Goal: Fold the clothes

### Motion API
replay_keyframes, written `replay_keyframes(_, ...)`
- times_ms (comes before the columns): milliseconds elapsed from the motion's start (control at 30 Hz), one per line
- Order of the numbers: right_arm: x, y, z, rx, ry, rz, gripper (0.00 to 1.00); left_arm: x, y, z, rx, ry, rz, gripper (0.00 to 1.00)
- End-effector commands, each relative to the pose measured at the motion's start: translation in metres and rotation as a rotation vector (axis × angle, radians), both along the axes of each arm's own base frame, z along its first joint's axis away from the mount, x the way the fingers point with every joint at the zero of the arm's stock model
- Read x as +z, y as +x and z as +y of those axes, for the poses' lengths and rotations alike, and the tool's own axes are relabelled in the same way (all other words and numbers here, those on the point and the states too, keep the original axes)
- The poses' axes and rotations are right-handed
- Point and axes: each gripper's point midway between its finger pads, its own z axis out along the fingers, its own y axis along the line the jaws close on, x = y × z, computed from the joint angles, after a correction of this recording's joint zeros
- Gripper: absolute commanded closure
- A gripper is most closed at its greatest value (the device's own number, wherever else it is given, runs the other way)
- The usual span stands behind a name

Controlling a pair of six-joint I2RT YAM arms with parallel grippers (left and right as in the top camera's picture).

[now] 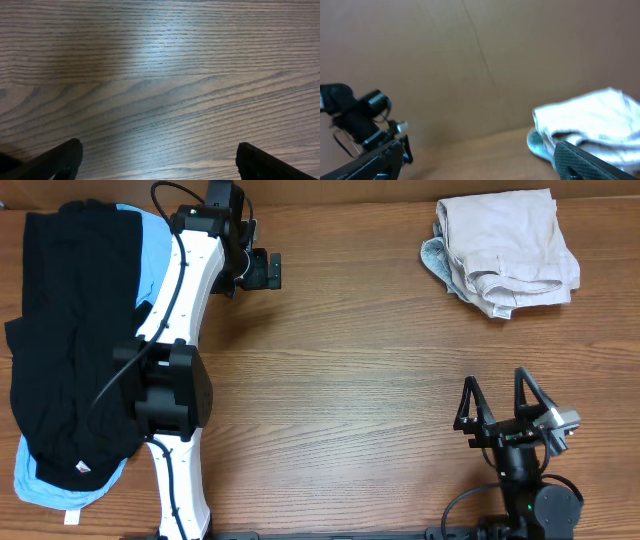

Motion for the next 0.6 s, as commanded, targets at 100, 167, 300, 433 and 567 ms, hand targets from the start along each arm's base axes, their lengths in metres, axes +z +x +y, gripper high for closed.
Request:
replay_keyframes(100,-0.035,0.009,-0.008,-0.044,0.054,0.082,0.00,0.012,0.004,-0.003,0.011,-0.003,-0.033,0.00)
replay_keyframes(167,-0.042,0.010,-0.011,-0.062,0.055,0.112,0.00,0.012,0.004,-0.003,0.011,-0.003,-0.033,0.00)
replay_keyframes(300,-0.069,0.011,-0.012,-0.072,0.036,0.220,0.00,0.012,0.004,-0.003,0.011,-0.003,-0.033,0.00)
replay_keyframes(433,-0.075,0.011,-0.012,-0.074,0.015,0.238,0.00,0.012,0.004,-0.003,0.011,-0.003,-0.033,0.00)
replay_keyframes(567,-0.075,0.011,-0.012,-0.074,0.015,0.238,0.00,0.012,0.004,-0.003,0.011,-0.003,-0.033,0.00)
